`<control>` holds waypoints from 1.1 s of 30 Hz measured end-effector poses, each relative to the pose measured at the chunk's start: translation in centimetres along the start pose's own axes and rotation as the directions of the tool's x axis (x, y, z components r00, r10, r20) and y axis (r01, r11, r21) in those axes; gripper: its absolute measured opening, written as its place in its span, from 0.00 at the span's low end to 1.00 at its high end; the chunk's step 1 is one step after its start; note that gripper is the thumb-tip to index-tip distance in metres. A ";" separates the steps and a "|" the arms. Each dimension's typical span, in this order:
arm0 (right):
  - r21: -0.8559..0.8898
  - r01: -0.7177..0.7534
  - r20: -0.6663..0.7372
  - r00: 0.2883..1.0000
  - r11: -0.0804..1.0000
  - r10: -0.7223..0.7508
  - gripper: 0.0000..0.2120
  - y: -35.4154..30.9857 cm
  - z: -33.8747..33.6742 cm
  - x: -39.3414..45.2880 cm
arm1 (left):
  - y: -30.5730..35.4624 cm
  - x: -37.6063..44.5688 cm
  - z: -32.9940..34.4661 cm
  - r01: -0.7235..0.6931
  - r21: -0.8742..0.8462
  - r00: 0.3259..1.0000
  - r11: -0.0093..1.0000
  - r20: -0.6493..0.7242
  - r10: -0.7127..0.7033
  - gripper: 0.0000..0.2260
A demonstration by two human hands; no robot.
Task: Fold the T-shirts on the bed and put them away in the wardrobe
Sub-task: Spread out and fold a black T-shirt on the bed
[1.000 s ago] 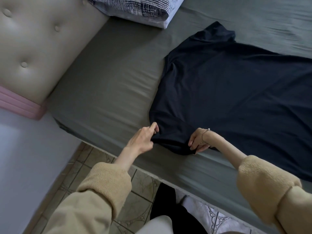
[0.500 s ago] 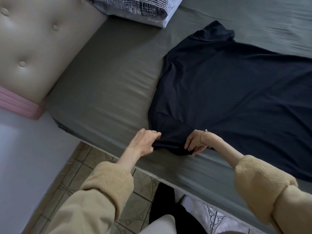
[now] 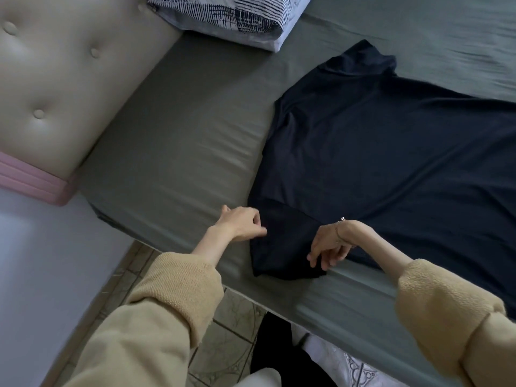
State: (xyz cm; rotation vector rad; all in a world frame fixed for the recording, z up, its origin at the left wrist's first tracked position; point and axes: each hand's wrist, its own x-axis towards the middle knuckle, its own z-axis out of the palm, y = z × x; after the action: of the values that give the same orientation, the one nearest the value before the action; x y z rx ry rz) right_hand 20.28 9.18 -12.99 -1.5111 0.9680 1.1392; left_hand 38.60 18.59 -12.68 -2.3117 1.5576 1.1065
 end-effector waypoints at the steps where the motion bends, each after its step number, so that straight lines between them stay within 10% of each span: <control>1: 0.026 0.030 -0.041 0.999 0.999 -0.029 0.08 -0.3 -0.7 0.1 | -0.3 0.9 -0.2 0.043 -0.101 0.994 0.994 -0.099 -0.053 0.07; 8: 0.163 0.325 -0.579 0.796 0.931 -0.177 0.08 -1.8 -5.8 2.5 | -0.4 7.3 -1.9 0.166 -0.740 0.915 0.652 -0.131 -0.382 0.18; 17: -0.322 0.381 -0.749 0.457 0.867 -0.479 0.23 -6.1 -13.1 4.7 | -1.5 11.1 -4.9 0.069 -0.912 0.982 0.404 -0.009 -0.187 0.04; 22: -0.537 0.300 -0.598 0.524 0.789 -0.607 0.31 -8.3 -15.2 5.1 | -3.5 10.8 -6.8 0.125 -0.917 0.991 0.379 0.100 -0.085 0.08; 33: -0.649 0.126 -0.594 0.532 0.750 -0.603 0.16 -11.3 -17.8 6.7 | -2.1 12.2 -7.2 0.324 -0.905 0.945 0.274 0.322 -0.056 0.14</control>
State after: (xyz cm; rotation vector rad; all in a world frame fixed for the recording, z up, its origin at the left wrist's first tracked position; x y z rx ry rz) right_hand 36.13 -6.05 -15.30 -2.6798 0.7812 0.3547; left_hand 46.31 6.89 -15.88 -2.6211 0.3576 2.6429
